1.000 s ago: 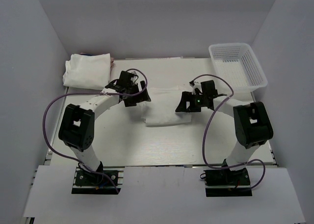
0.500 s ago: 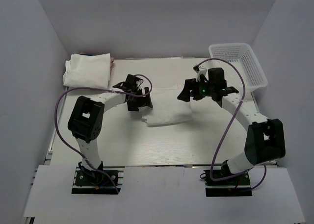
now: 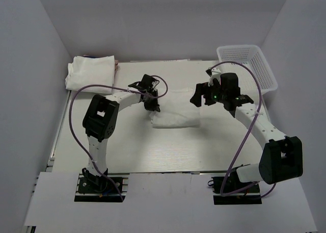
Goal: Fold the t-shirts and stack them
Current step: Put the neatly folded tshirt into the corner of the board with the left arm
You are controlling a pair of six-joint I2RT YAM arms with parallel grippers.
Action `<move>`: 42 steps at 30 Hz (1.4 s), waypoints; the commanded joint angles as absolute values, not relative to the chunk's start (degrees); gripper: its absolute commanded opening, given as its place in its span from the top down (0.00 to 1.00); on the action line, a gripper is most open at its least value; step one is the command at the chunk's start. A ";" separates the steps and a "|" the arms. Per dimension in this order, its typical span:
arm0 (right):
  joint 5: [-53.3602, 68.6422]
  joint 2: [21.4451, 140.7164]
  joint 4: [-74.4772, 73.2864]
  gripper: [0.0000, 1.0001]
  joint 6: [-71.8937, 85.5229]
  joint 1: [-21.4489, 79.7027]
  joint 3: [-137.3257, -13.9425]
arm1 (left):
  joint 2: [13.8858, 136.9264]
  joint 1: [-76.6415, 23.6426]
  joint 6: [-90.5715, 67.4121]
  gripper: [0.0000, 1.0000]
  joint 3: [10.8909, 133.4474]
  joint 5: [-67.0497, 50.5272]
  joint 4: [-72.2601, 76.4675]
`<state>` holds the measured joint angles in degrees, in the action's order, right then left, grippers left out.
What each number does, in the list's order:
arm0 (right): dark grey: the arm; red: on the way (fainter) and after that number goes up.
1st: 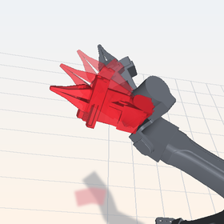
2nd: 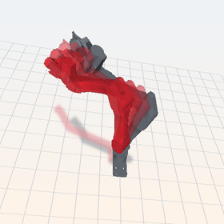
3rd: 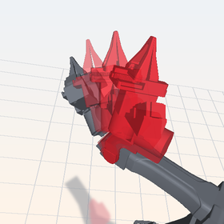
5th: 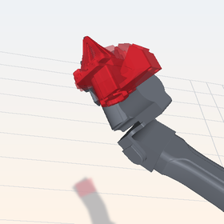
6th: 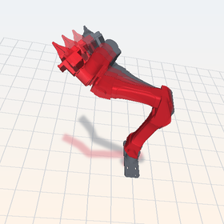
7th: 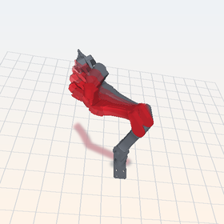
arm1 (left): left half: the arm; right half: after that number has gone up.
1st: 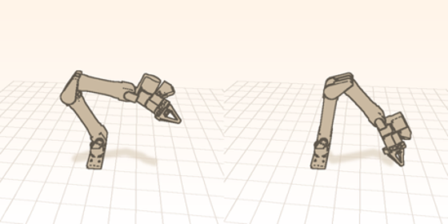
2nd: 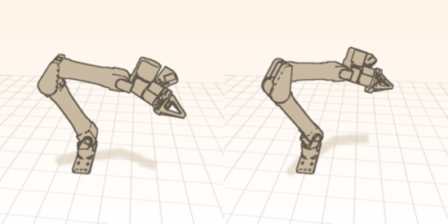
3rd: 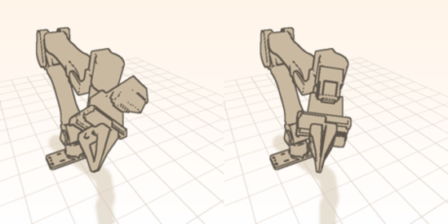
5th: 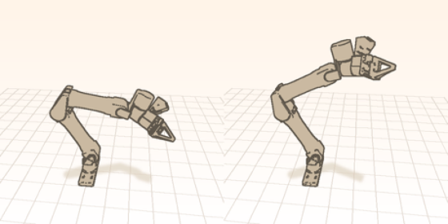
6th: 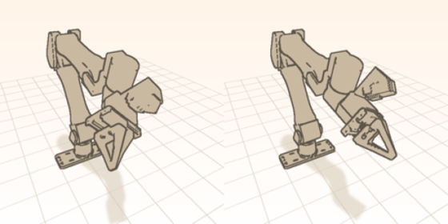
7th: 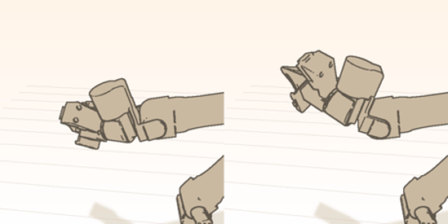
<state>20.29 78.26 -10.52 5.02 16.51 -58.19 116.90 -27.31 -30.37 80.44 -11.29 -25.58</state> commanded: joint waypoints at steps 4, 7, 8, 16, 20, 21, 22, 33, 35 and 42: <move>13.01 75.50 -10.89 0.10 0.98 16.26 -57.04 | 118.30 -26.54 -18.22 1.00 95.43 3.24 -36.90; 10.38 74.71 -9.94 0.10 0.44 16.26 -56.17 | 117.43 -26.02 -7.67 1.00 101.76 7.81 -40.33; 10.02 74.71 -9.84 0.10 -1.74 16.35 -55.81 | 116.81 -26.02 -5.73 1.00 103.34 11.04 -40.34; 5.63 76.55 -11.25 0.10 -2.55 16.17 -56.95 | 110.65 -20.57 10.17 1.00 104.41 18.18 -37.96; 4.32 75.59 -11.25 0.10 -2.02 16.26 -56.69 | 110.13 -15.66 15.89 1.00 108.89 18.19 -39.81; 4.05 75.32 -11.34 0.10 -1.85 16.26 -56.43 | 109.60 -14.77 17.21 1.00 109.51 18.19 -39.81; 3.69 75.06 -11.25 0.10 -1.76 16.26 -56.34 | 109.60 -13.72 18.53 1.00 110.73 17.58 -40.42; 2.38 81.02 -14.67 0.10 -1.23 16.26 -59.41 | 108.28 0.16 27.51 1.00 116.45 12.76 -33.32; 2.37 81.47 -14.94 0.10 -1.23 16.26 -59.94 | 108.28 2.01 26.81 1.00 117.33 9.17 -31.30; 2.11 83.05 -15.72 0.10 -1.41 16.35 -61.35 | 110.83 10.00 20.58 1.00 117.33 7.82 -25.32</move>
<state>3.03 82.89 -15.64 -1.45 16.51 -58.02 114.37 6.52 24.08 114.30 8.21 -32.88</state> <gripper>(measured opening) 0.899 0.148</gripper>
